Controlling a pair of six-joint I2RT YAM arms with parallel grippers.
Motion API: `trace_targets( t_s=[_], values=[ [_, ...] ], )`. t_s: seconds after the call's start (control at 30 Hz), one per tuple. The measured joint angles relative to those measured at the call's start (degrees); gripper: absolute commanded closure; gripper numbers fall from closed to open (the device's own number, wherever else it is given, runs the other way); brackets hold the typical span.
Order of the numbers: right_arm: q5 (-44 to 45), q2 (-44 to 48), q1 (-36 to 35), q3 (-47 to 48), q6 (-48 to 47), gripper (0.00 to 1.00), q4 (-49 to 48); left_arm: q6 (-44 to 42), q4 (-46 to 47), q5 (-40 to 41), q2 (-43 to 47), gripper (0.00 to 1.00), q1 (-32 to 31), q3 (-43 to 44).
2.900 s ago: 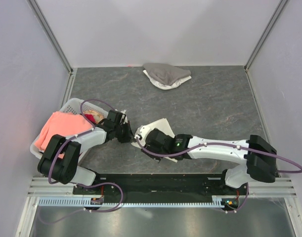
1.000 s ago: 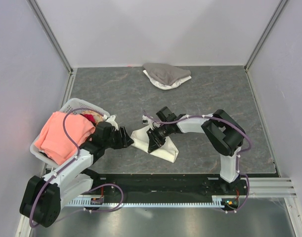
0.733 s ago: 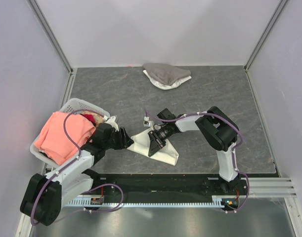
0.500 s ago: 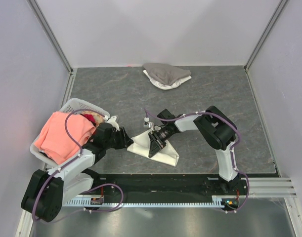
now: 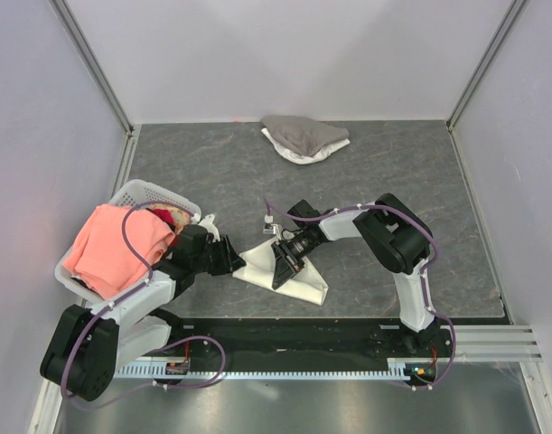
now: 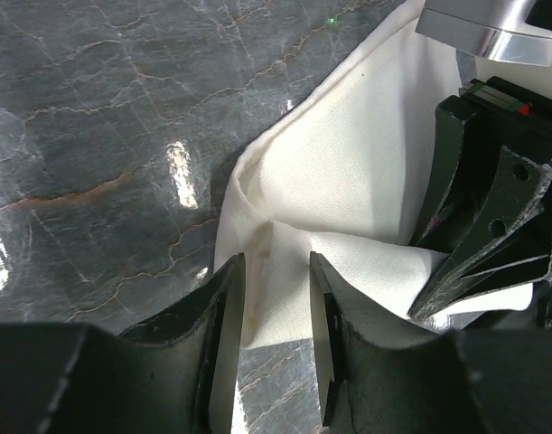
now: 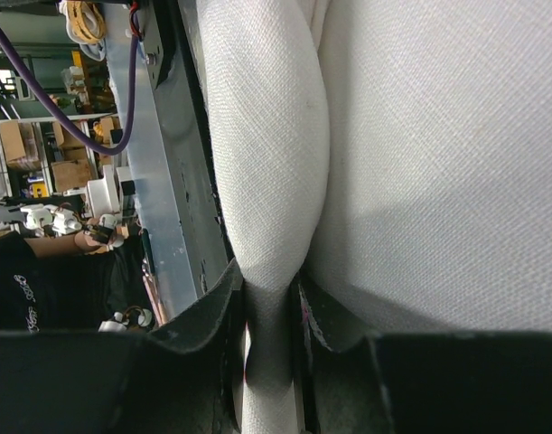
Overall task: Fold the napkin, place the utensils inside, and roll it up
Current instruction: Roll the napkin with the utensil
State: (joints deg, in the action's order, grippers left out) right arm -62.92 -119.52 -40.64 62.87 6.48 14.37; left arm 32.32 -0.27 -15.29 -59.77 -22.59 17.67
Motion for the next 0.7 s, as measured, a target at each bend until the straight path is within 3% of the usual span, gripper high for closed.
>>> trace_targets(
  t_s=[0.33,0.43,0.53,0.6,0.67,0.7],
  values=[
    [0.07,-0.46,0.04,0.72,0.28,0.72,1.11,0.31,0.07,-1.42,0.66,0.56,0.00,-0.26],
    [0.33,-0.46,0.04,0.74,0.35,0.72,1.14,0.31,0.39,-1.88,0.50,0.59,0.00,-0.44],
    [0.42,-0.46,0.04,0.79,0.35,0.72,1.27,0.42,0.76,-2.93,-0.79,0.69,0.00,-0.50],
    [0.50,-0.46,0.04,0.83,0.44,0.71,1.46,0.66,1.33,-3.26,-1.53,0.85,0.02,-0.50],
    [0.63,-0.46,0.13,0.83,0.68,0.67,2.05,0.87,2.08,-3.21,-1.97,0.98,0.20,-0.50],
    [0.74,-0.46,0.22,0.87,0.83,0.62,2.34,0.94,2.25,-3.26,-2.12,0.98,0.26,-0.50]
  ],
)
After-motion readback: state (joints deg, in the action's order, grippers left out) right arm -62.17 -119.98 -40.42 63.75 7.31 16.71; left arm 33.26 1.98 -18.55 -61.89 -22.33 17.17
